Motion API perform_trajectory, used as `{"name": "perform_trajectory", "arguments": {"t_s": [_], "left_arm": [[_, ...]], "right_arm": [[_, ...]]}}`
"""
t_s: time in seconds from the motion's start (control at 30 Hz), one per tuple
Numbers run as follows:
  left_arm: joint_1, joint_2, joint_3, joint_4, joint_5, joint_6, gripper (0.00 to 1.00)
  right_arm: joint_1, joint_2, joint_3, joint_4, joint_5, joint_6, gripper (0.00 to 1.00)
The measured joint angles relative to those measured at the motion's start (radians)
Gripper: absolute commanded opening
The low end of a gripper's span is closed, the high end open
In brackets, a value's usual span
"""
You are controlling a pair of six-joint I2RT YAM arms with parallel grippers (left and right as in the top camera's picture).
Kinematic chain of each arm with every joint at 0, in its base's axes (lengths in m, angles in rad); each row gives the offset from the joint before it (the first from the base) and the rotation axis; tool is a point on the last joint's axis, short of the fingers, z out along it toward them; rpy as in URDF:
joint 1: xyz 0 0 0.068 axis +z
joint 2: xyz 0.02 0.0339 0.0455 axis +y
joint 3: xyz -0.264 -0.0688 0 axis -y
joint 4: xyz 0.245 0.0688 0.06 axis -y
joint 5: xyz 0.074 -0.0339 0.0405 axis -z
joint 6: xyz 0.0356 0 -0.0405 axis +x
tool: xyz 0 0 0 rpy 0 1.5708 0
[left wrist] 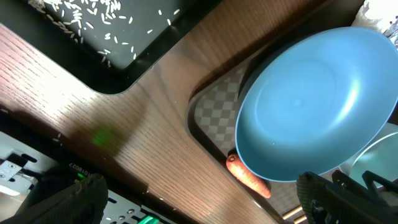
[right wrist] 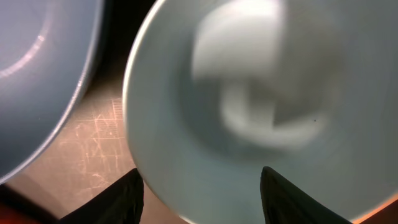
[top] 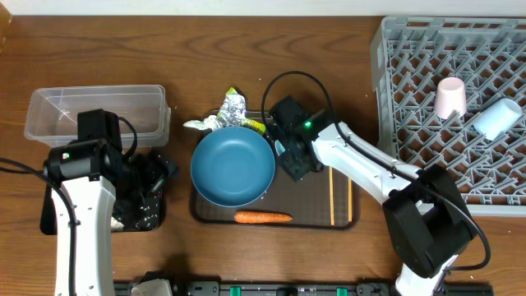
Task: Sort waste into correct bins and load items into the dishwasher rack
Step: 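Pinch the small teal bowl's rim with the right gripper, then lift the teal bowl and carry it over the dish rack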
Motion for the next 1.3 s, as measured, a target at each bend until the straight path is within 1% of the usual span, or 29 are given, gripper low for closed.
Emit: {"name": "perform_trajectory", "arguments": {"t_s": [0.1, 0.2, 0.37, 0.57, 0.73, 0.83, 1.03, 1.3], "left_arm": [[0.000, 0.000, 0.000, 0.000, 0.000, 0.000, 1.00], [0.000, 0.000, 0.000, 0.000, 0.000, 0.000, 1.00], [0.000, 0.000, 0.000, 0.000, 0.000, 0.000, 1.00], [0.000, 0.000, 0.000, 0.000, 0.000, 0.000, 1.00], [0.000, 0.000, 0.000, 0.000, 0.000, 0.000, 1.00], [0.000, 0.000, 0.000, 0.000, 0.000, 0.000, 1.00], [0.000, 0.000, 0.000, 0.000, 0.000, 0.000, 1.00], [0.000, 0.000, 0.000, 0.000, 0.000, 0.000, 1.00]], "right_arm": [[0.000, 0.000, -0.010, 0.011, 0.014, 0.013, 0.56], [0.000, 0.000, -0.018, 0.021, 0.023, 0.026, 0.45], [0.000, 0.000, -0.022, 0.029, 0.029, 0.056, 0.39], [0.001, 0.000, -0.022, 0.032, 0.046, 0.075, 0.19], [0.001, 0.000, -0.022, 0.034, 0.050, 0.100, 0.13], [0.001, 0.000, -0.013, 0.026, 0.050, 0.103, 0.01], [0.000, 0.000, 0.095, -0.061, 0.048, 0.127, 0.01], [-0.029, -0.001, 0.371, -0.218, 0.043, 0.149, 0.01]]}}
